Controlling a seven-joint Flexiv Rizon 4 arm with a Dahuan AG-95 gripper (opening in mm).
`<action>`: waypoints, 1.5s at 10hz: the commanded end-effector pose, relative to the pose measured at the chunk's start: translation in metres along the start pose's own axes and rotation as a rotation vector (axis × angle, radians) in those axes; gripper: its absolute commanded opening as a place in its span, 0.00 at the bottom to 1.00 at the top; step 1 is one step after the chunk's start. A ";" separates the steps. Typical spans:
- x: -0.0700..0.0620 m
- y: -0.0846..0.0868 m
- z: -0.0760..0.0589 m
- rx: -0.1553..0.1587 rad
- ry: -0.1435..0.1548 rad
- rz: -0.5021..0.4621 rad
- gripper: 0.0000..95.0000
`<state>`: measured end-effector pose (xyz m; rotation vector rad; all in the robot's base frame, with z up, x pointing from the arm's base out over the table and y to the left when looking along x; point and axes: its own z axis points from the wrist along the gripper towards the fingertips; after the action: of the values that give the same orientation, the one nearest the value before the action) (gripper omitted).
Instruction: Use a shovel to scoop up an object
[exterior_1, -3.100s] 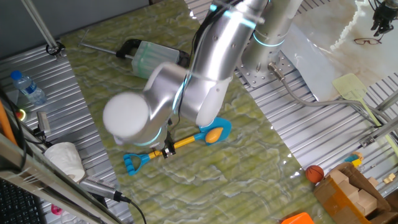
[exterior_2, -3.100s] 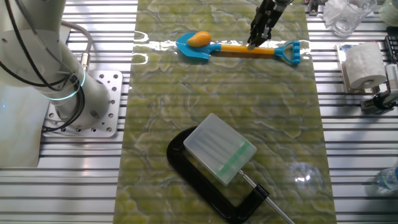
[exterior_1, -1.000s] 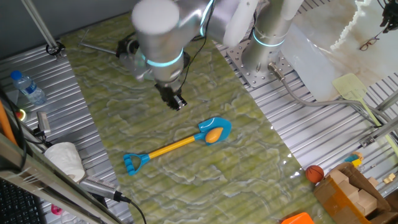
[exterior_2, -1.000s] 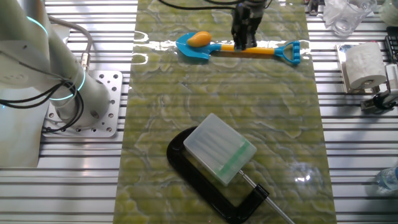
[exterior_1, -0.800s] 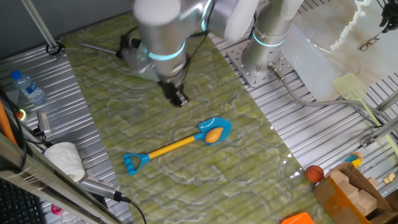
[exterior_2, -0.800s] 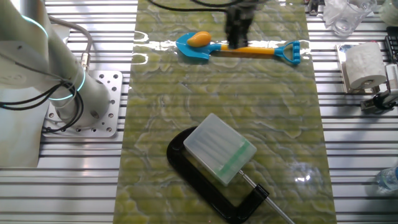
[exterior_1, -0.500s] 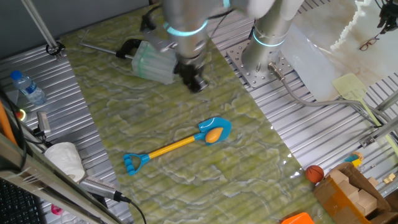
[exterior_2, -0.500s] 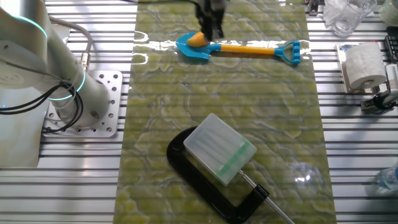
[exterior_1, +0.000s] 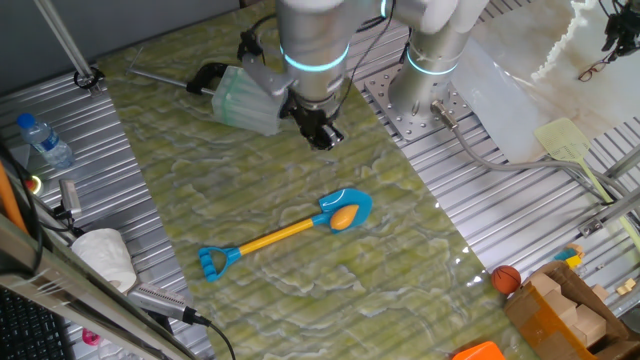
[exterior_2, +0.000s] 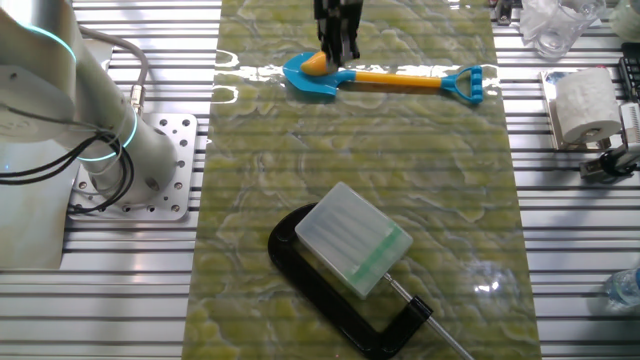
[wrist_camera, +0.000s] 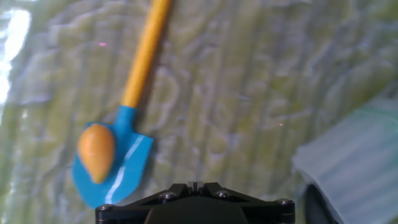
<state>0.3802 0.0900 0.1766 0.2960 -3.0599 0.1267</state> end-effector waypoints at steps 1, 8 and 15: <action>0.006 -0.027 -0.001 -0.023 -0.003 0.058 0.00; 0.002 -0.056 0.006 -0.078 -0.050 0.063 0.00; 0.001 -0.057 0.010 -0.058 -0.080 0.086 0.00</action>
<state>0.3909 0.0314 0.1700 0.1784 -3.1596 0.0373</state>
